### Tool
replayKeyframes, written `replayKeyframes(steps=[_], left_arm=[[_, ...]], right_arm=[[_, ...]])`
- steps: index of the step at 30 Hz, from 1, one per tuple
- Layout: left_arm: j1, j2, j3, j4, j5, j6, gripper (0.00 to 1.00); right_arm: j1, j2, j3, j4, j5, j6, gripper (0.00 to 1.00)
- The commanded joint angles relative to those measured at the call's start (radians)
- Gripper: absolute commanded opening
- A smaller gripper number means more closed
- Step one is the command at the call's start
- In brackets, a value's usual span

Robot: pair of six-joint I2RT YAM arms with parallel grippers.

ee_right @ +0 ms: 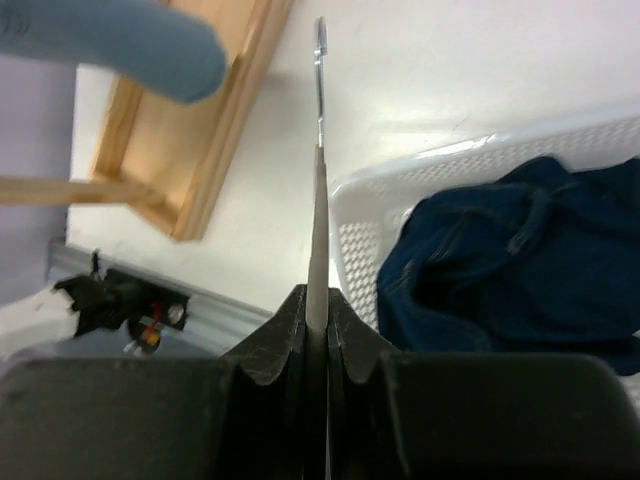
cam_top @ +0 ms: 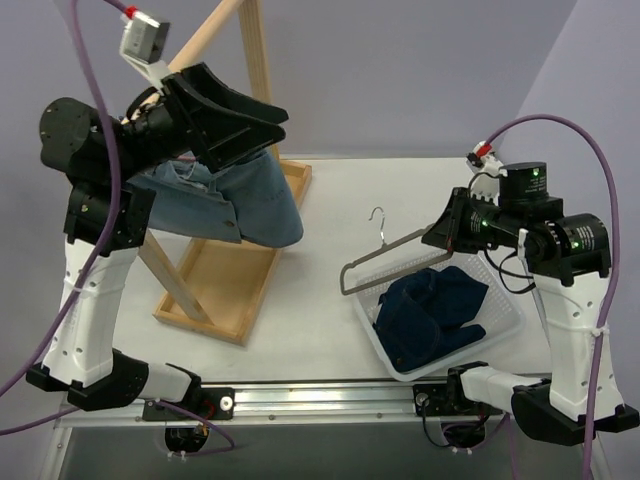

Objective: Remove the skirt from the hanger

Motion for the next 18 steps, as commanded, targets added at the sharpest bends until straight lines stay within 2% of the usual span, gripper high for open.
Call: replayKeyframes(steps=[1, 5, 6, 9, 10, 12, 13, 17, 18], left_arm=[[0.007, -0.063, 0.112, -0.069, -0.169, 0.120, 0.94], [0.007, -0.087, 0.201, -0.245, -0.364, 0.254, 0.94], [0.007, -0.113, 0.209, -0.327, -0.491, 0.324, 0.94], [0.007, -0.210, 0.149, -0.388, -0.677, 0.418, 0.94], [0.007, -0.236, 0.122, -0.385, -0.791, 0.430, 0.94], [0.007, -0.314, 0.031, -0.342, -0.867, 0.467, 0.94], [0.007, -0.333, 0.016, -0.351, -0.965, 0.470, 0.94], [0.007, -0.377, 0.011, -0.463, -1.159, 0.480, 0.94], [0.007, -0.384, 0.017, -0.512, -1.188, 0.476, 0.94]], right_arm=[[0.002, 0.000, -0.021, 0.166, 0.210, -0.067, 0.00], [0.002, -0.007, -0.105, 0.408, 0.196, -0.075, 0.00], [0.004, -0.006, -0.119, 0.459, 0.180, -0.069, 0.00], [0.006, -0.023, -0.199, 0.757, 0.111, -0.032, 0.00], [0.009, -0.021, -0.228, 0.806, 0.094, -0.029, 0.00], [0.019, 0.006, -0.230, 0.937, 0.061, -0.031, 0.00], [0.025, 0.020, -0.225, 0.979, 0.045, -0.029, 0.00], [0.036, 0.107, -0.193, 1.237, -0.036, 0.009, 0.00], [0.036, 0.123, -0.191, 1.359, -0.065, 0.040, 0.00]])
